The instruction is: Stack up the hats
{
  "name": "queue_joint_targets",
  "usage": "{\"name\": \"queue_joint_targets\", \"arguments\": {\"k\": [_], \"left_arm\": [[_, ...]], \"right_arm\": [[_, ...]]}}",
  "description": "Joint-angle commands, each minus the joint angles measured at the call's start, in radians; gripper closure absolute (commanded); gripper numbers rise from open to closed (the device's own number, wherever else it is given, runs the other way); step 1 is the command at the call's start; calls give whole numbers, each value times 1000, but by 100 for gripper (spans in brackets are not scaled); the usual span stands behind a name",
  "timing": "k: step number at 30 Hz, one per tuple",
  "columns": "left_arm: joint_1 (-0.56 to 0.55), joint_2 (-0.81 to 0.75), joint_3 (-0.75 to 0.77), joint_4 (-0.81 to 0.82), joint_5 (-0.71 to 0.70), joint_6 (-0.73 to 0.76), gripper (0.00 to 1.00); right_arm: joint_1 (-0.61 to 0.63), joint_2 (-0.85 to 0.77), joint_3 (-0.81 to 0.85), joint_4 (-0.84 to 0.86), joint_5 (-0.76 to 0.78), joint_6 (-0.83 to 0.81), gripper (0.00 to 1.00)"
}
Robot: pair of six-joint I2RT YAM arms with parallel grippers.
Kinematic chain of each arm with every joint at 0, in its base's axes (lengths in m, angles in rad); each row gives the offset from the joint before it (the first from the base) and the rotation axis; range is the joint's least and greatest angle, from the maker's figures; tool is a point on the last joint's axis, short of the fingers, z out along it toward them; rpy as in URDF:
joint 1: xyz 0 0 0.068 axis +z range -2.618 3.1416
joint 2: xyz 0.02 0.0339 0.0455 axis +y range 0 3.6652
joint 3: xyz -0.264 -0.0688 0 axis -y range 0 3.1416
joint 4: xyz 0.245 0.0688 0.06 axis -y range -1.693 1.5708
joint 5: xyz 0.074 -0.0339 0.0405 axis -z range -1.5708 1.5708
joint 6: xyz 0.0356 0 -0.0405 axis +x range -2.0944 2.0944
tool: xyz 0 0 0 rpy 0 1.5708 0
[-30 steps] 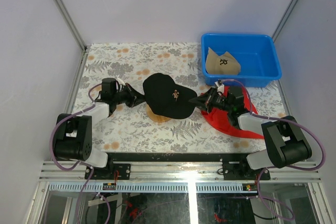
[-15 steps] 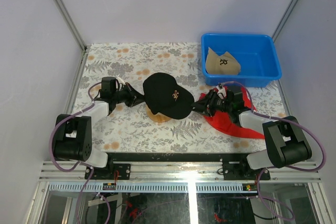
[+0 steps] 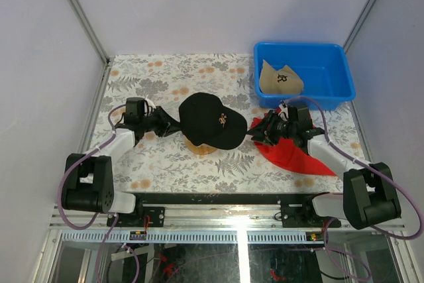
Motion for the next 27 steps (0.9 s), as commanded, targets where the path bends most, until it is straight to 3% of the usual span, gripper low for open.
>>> {"name": "queue_joint_targets", "arguments": {"k": [1, 7, 16, 23, 27], "left_arm": [[7, -46, 20, -122, -58, 17, 82], [7, -120, 72, -166, -68, -19, 67], [10, -190, 83, -209, -102, -53, 61], [19, -233, 98, -243, -135, -75, 57], [31, -254, 140, -291, -177, -68, 48]], "right_arm": [[-7, -78, 120, -247, 131, -141, 53], [-7, -141, 273, -432, 251, -238, 49], [-8, -44, 529, -578, 396, -369, 38], [-12, 121, 773, -650, 561, -460, 16], [-26, 251, 928, -716, 731, -512, 7]]}}
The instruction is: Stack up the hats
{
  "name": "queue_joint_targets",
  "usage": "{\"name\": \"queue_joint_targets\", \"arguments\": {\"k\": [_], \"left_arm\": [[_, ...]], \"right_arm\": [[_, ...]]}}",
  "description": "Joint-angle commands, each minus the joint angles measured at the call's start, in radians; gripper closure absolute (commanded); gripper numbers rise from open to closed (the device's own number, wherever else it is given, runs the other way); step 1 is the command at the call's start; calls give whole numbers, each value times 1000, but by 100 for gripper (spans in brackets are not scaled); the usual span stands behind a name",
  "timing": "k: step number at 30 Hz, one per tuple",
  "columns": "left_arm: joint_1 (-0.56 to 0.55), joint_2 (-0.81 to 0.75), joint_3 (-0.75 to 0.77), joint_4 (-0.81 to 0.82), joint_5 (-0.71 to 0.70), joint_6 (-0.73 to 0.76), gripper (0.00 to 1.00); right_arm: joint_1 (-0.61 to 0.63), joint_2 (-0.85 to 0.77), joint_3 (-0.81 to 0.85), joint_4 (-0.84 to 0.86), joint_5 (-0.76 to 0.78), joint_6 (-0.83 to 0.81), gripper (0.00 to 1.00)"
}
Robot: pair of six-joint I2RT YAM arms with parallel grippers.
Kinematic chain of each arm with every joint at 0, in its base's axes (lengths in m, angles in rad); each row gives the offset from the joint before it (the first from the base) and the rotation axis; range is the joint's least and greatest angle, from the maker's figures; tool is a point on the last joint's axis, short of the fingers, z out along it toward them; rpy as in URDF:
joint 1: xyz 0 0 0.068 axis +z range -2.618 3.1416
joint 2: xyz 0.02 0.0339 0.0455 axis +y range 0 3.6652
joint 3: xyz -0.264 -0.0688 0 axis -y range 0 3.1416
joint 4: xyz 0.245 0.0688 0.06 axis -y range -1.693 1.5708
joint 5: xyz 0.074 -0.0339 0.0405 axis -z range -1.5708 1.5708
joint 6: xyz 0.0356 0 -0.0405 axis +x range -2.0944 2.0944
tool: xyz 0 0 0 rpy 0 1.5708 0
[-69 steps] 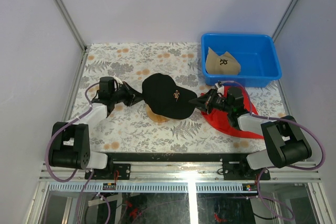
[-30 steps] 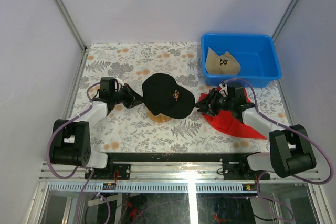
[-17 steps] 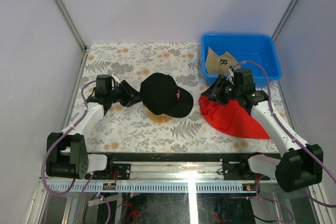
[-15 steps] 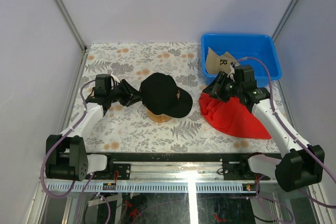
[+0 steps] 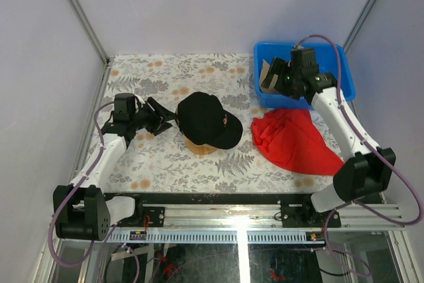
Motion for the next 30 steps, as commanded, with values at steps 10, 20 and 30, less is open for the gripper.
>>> {"name": "queue_joint_targets", "arguments": {"k": [10, 20, 30], "left_arm": [[26, -29, 160, -104, -92, -15, 39], [37, -37, 168, -141, -128, -22, 36], [63, -39, 253, -215, -146, -11, 36]], "right_arm": [[-181, 409, 426, -114, 230, -81, 5], [-279, 636, 530, -6, 5, 15, 0], [-283, 847, 665, 63, -65, 135, 1]]}}
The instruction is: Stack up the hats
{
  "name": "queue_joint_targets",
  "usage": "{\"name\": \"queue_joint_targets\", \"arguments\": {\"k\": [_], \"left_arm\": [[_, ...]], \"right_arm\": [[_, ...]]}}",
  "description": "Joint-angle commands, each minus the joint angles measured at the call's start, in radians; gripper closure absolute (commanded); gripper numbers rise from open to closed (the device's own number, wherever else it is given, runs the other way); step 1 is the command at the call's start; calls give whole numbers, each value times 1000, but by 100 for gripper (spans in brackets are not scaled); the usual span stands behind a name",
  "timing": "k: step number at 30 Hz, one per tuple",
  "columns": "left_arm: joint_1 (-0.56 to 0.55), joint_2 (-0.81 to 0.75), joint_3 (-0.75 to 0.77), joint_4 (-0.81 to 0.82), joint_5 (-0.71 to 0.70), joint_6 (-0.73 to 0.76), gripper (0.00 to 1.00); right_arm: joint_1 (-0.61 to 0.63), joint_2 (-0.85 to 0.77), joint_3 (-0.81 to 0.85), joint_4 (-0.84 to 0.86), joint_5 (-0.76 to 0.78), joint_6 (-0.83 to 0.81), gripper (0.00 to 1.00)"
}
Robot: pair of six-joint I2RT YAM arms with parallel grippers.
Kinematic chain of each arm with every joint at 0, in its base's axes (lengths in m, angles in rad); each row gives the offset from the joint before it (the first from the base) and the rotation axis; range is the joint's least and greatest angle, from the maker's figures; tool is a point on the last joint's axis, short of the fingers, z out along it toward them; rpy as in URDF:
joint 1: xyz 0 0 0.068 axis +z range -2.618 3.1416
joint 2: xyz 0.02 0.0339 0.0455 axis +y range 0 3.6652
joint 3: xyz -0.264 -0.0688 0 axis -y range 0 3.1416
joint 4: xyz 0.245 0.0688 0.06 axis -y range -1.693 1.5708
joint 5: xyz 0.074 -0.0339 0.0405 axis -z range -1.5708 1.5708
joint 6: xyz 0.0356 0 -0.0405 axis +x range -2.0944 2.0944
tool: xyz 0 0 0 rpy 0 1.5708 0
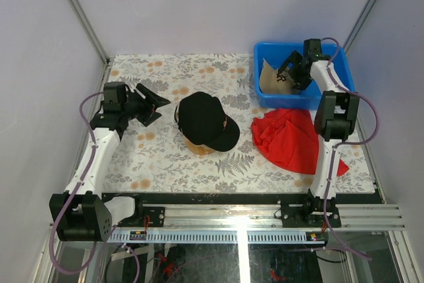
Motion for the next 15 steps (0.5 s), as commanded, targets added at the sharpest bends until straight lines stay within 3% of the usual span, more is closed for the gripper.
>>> {"name": "queue_joint_targets", "arguments": {"k": [1, 6, 7, 10, 15], "left_arm": [[21, -17, 79, -42, -24, 10, 35], [35, -13, 105, -60, -22, 18, 35], [38, -12, 106, -60, -21, 17, 35], [43, -8, 109, -60, -17, 17, 35], [45, 8, 135, -59, -9, 16, 38]], "right_arm": [[1, 52, 99, 44, -50, 78, 1], [-1, 128, 161, 44, -56, 118, 1], [-1, 137, 164, 48, -56, 124, 5], [-2, 152, 160, 51, -63, 134, 27], [-7, 103, 58, 108, -61, 137, 84]]}}
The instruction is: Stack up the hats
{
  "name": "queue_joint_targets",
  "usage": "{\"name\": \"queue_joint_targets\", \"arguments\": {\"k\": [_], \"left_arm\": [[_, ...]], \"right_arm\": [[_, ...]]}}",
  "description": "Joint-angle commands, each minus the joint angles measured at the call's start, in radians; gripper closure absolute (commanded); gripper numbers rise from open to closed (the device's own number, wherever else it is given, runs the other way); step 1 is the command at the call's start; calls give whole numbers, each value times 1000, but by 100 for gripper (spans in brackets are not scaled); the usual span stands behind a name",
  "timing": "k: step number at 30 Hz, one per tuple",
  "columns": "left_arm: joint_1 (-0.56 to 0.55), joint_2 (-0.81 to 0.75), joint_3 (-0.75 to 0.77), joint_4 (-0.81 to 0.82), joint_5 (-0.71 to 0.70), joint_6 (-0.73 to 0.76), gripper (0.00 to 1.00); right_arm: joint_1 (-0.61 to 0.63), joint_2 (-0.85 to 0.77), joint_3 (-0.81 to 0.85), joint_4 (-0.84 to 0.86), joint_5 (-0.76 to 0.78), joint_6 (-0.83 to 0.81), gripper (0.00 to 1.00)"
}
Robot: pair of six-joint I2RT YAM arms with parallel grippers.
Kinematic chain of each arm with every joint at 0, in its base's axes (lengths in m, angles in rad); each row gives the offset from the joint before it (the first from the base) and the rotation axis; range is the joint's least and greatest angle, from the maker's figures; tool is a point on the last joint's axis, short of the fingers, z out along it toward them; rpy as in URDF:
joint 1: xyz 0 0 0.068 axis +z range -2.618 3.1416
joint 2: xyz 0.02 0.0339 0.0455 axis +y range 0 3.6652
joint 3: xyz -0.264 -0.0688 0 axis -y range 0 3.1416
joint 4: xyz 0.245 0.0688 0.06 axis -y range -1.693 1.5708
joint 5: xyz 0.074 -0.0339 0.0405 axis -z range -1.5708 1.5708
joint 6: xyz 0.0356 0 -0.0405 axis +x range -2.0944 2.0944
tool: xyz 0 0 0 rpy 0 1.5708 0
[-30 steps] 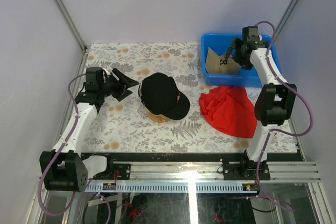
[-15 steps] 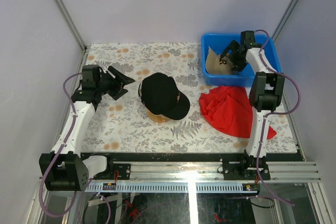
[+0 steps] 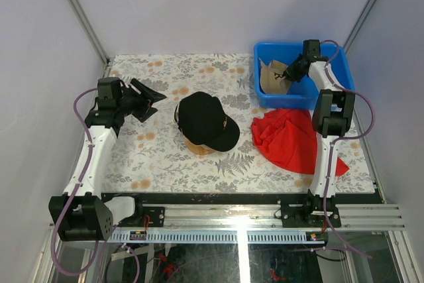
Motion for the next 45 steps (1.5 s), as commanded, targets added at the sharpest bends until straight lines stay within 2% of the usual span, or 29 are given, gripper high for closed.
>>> {"name": "queue_joint_targets", "arguments": {"k": [1, 2, 3, 6, 11, 15, 18, 22, 28, 36, 45], "left_arm": [[10, 13, 65, -12, 7, 15, 39], [10, 17, 80, -12, 13, 18, 41], [10, 24, 98, -16, 17, 21, 42], [10, 48, 200, -48, 30, 39, 45], [9, 96, 395, -112, 50, 58, 44], [6, 158, 505, -106, 168, 7, 43], [-24, 202, 576, -87, 256, -37, 42], [-120, 260, 678, -75, 315, -59, 38], [-299, 321, 706, -29, 319, -78, 37], [-450, 346, 696, 106, 272, -164, 37], [-534, 357, 694, 189, 236, -221, 36]], "right_arm": [[0, -45, -85, 48, -21, 7, 93], [1, -64, -104, 52, -20, -4, 99], [0, -84, -124, 56, -18, -14, 100], [0, -166, -189, 71, -18, -65, 100], [0, -352, -312, 113, -50, -179, 100], [0, -519, -414, 134, -85, -257, 100], [-1, -640, -492, 147, -146, -305, 100], [-1, -825, -566, 180, -272, -331, 100], [8, -1008, -587, 182, -497, -401, 100], [91, -1139, -600, 107, -642, -402, 100], [243, -1203, -577, -3, -675, -426, 100]]}}
